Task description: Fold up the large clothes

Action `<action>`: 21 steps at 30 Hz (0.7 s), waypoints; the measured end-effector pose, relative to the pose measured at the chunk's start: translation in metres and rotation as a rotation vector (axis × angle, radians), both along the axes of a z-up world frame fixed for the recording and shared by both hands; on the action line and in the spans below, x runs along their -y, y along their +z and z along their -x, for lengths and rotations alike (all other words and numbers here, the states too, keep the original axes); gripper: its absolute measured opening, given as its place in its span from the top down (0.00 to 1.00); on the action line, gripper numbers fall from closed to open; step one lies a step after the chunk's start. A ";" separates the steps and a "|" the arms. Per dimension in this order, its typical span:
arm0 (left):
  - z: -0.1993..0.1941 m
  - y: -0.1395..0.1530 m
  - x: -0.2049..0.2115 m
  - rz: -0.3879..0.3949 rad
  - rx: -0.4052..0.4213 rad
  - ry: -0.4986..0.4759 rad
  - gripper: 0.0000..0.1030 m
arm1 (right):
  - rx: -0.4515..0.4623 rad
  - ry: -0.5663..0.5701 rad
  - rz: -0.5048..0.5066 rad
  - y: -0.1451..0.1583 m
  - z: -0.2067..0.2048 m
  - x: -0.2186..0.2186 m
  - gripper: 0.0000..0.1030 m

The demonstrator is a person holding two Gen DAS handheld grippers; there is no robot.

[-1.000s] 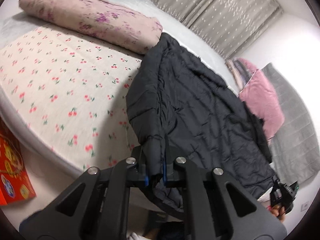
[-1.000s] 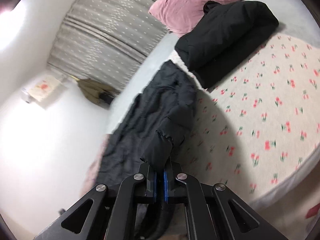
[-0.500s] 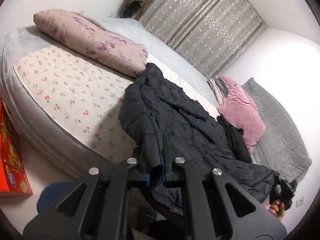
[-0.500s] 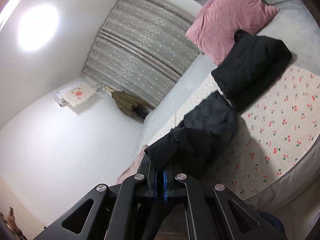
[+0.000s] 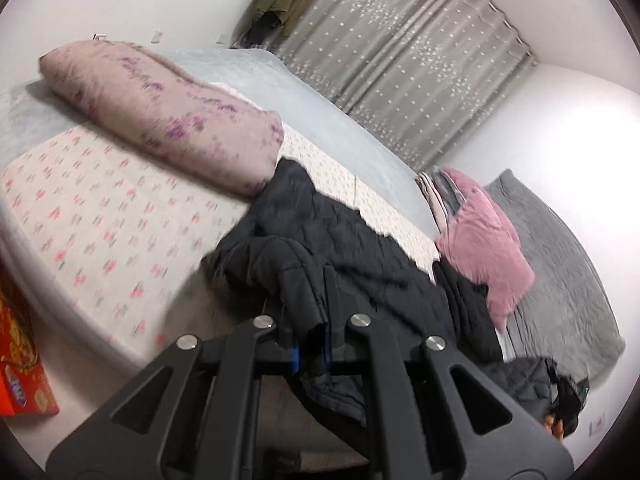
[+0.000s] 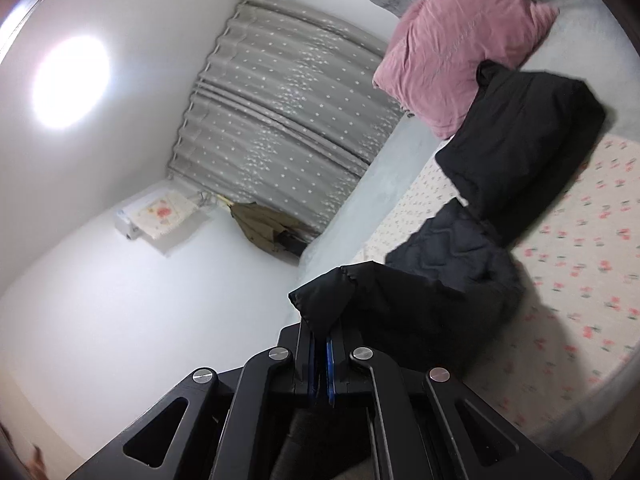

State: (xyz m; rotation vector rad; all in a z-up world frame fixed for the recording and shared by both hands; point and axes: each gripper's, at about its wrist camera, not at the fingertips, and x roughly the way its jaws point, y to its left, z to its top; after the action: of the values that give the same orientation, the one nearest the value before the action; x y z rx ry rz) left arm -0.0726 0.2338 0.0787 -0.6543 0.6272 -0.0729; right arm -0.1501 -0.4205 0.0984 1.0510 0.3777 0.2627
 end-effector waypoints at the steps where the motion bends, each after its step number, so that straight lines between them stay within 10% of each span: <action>1: -0.018 0.002 -0.001 0.014 -0.013 0.012 0.90 | 0.000 -0.002 -0.020 0.000 -0.013 0.002 0.97; 8: -0.157 -0.002 0.005 0.144 -0.126 0.059 0.86 | -0.077 -0.088 -0.140 -0.014 -0.118 0.027 0.96; 12: -0.229 -0.025 0.008 0.154 -0.177 0.099 0.65 | -0.167 -0.142 -0.200 -0.047 -0.189 0.044 0.95; 16: -0.268 -0.063 0.006 0.137 -0.211 0.110 0.40 | -0.335 -0.184 -0.201 -0.092 -0.254 0.059 0.91; 21: -0.289 -0.087 -0.014 0.113 -0.232 0.127 0.35 | -0.533 -0.119 -0.124 -0.144 -0.310 0.075 0.88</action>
State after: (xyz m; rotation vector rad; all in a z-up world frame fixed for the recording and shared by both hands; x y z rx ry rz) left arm 0.2168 0.2482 -0.0084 -0.8177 0.8075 0.0880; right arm 0.1595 -0.4951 -0.0456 1.2568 0.7814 -0.1097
